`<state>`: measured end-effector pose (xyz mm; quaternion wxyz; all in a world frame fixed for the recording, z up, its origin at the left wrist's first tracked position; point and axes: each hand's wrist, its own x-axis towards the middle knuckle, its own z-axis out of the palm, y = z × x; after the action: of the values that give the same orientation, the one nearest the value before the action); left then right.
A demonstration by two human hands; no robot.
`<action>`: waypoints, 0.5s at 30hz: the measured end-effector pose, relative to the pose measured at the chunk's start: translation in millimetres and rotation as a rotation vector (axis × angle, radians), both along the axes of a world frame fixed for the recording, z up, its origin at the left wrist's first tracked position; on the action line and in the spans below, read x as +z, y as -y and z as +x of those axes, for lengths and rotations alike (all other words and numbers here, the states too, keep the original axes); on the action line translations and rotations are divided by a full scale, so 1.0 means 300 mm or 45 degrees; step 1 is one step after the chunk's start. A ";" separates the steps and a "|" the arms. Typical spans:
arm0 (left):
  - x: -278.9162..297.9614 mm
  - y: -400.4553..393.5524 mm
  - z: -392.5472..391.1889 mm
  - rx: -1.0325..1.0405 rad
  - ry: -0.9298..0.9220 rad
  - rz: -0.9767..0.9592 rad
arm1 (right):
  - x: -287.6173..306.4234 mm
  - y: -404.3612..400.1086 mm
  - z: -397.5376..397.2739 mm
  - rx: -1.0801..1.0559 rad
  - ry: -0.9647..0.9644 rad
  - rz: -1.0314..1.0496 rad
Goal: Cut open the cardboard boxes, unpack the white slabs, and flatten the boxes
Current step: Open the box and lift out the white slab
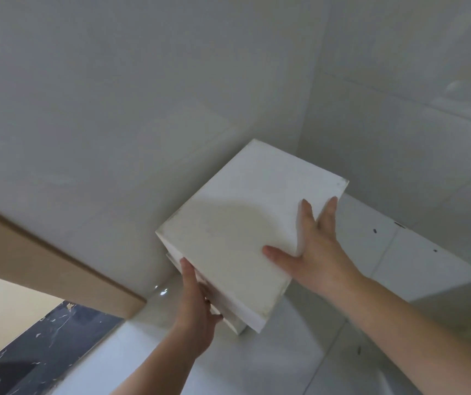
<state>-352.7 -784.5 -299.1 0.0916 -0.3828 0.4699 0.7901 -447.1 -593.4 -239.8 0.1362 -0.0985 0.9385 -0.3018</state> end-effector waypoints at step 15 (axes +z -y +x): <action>0.000 -0.246 -0.402 0.001 -0.132 0.125 | 0.019 -0.138 -0.265 -0.028 0.259 -0.124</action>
<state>-473.2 -710.8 -299.1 0.0855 -0.3365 0.4344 0.8311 -526.7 -552.1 -234.1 0.2224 -0.0635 0.9051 -0.3569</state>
